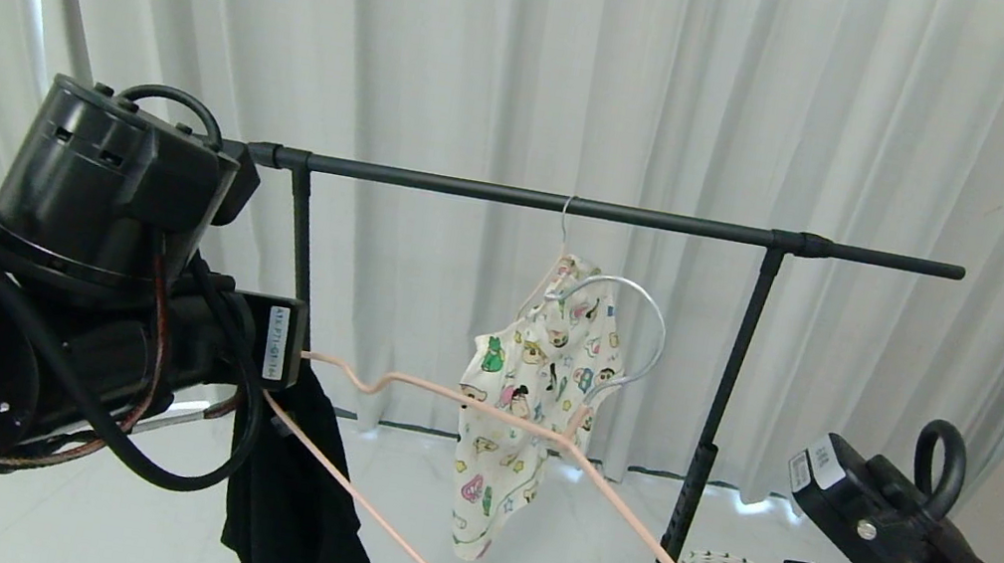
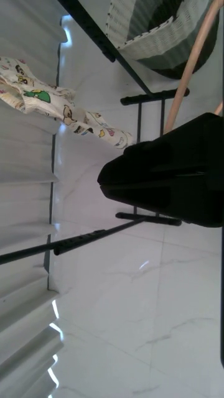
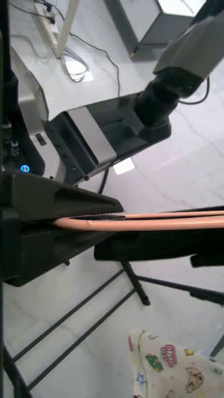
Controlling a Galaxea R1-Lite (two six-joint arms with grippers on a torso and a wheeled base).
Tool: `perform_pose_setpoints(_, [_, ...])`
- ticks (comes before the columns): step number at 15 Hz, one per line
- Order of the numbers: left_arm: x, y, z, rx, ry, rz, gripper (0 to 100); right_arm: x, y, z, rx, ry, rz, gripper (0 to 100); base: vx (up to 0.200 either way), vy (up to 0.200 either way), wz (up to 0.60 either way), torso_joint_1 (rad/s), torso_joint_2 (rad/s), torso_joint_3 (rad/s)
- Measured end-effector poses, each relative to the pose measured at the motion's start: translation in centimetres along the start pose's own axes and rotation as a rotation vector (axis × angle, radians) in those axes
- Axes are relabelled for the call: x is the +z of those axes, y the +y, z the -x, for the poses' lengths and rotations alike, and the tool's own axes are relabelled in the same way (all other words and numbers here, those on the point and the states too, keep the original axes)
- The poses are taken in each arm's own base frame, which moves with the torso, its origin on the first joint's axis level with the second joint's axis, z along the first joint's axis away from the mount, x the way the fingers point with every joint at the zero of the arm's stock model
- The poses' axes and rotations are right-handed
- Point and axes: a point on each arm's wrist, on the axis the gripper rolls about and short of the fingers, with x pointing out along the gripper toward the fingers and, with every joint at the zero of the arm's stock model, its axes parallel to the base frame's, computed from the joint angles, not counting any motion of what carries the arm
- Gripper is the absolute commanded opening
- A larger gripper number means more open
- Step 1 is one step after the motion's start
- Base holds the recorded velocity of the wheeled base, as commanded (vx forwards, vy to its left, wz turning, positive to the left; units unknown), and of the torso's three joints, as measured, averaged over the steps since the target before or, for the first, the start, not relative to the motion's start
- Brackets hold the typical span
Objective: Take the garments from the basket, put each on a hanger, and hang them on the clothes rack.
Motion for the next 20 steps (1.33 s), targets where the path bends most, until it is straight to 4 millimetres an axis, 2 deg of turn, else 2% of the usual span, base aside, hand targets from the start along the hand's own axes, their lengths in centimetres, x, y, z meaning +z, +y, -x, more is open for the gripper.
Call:
perform_pose_setpoints(12, [0.3,-0.5,0.9,-0.016,-0.032,0.015,0,1.5,-0.5,-2.4,-0.003,-0.015,-0.012,0,0.000,0.000,0.00,0.000,0.00,0.000])
perform_pose_setpoints(16, [1.4,-0.5,1.3,0.004,-0.074,0.063,0,0.9,-0.2,-2.5,0.001,0.036,-0.033,0,0.000,0.000,0.00,0.000,0.00,0.000])
perform_pose_setpoints(20, [1.4,-0.4,1.2,0.030,-0.080,0.066,0,1.1,-0.4,-2.2,-0.067,0.003,-0.042,0,0.000,0.000,0.00,0.000,0.00,0.000])
